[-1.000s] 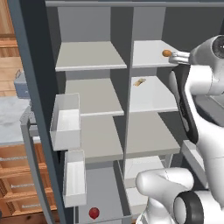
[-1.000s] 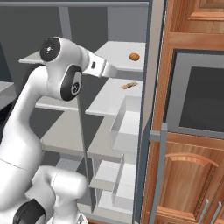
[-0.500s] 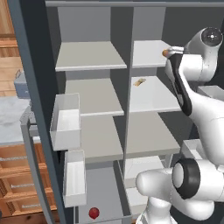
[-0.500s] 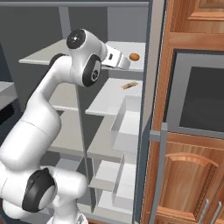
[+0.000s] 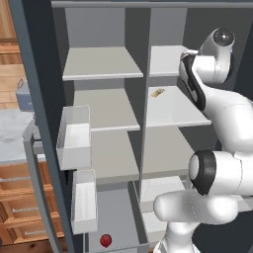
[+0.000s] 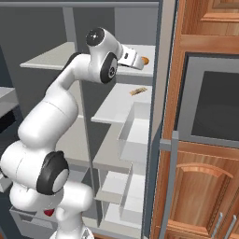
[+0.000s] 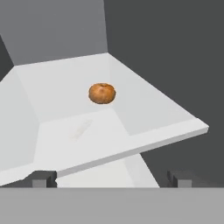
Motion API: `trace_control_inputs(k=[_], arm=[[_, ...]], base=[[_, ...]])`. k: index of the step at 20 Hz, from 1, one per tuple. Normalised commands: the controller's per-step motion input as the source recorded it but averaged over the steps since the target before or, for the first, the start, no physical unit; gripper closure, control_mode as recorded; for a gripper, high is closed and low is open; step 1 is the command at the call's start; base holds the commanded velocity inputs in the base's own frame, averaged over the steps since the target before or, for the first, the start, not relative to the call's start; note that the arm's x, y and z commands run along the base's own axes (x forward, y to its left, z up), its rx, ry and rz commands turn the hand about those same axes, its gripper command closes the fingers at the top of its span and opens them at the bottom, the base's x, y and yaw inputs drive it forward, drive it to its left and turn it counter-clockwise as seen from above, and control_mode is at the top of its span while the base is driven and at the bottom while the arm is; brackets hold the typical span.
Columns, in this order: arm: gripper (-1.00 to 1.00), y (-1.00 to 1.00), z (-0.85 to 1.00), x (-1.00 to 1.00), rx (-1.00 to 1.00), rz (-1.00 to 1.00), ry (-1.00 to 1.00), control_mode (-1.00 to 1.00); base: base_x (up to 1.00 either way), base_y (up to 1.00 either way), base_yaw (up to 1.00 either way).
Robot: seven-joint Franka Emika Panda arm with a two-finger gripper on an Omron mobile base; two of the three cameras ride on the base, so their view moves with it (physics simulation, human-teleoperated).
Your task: Take the pear and tangerine from the fridge shelf and place them in the freezer drawer to begin freezing them.
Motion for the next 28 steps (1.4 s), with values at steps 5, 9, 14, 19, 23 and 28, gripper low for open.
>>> trace_control_inputs(k=[5, 9, 14, 19, 23, 28], arm=[[-1.0, -0.16, -0.17, 0.43, 0.0, 0.0, 0.04, -1.0], [-1.0, -0.18, -0.04, 0.5, 0.0, 0.0, 0.05, -1.0], [-1.0, -0.16, -0.02, 0.56, 0.0, 0.0, 0.07, -1.0], [-1.0, -0.08, -0.15, 0.5, 0.0, 0.0, 0.05, -1.0], [-1.0, -0.06, -0.15, 0.51, 0.0, 0.0, 0.04, -1.0], [-1.0, -0.04, -0.12, 0.49, 0.0, 0.0, 0.0, -1.0]], base=[[0.0, 0.0, 0.0], [0.0, 0.0, 0.0], [0.0, 0.0, 0.0], [0.0, 0.0, 0.0], [0.0, 0.0, 0.0], [0.0, 0.0, 0.0]])
